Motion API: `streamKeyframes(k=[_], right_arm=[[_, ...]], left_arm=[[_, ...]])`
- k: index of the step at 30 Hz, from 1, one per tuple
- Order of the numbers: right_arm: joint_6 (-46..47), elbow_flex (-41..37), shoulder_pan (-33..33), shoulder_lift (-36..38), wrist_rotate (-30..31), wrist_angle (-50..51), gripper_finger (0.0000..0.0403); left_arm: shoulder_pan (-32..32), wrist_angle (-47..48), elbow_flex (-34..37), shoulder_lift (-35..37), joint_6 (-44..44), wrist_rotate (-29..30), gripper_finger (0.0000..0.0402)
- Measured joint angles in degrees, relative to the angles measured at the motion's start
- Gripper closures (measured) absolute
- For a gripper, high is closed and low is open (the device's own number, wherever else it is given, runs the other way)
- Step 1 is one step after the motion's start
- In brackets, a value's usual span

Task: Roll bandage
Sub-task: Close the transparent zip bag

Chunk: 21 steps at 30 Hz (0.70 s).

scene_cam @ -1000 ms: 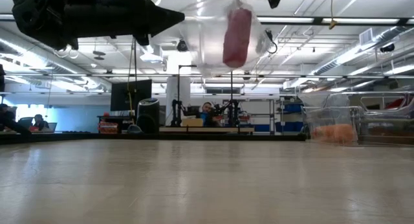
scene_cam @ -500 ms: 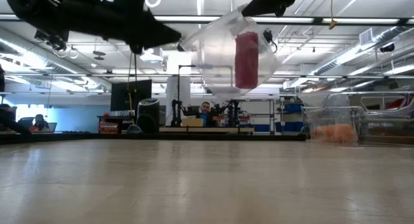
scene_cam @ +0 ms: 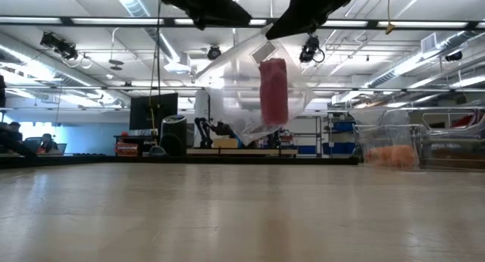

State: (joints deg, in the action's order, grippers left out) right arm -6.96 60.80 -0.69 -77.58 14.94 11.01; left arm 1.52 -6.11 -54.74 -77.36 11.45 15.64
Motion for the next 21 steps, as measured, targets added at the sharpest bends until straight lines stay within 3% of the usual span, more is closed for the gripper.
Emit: streamKeyframes(k=[6, 21], right_arm=[[-0.22, -0.04, -0.7, -0.85, 0.04, 0.09, 0.0403], [-0.76, -0.02, -1.95, -1.03, -0.16, -1.75, 0.0403]], left_arm=[[-0.25, 1.69, -5.02, -4.86, 0.42, 0.44, 0.0261], [-0.76, 2.06, -5.27, -6.82, 0.34, 0.17, 0.0274]])
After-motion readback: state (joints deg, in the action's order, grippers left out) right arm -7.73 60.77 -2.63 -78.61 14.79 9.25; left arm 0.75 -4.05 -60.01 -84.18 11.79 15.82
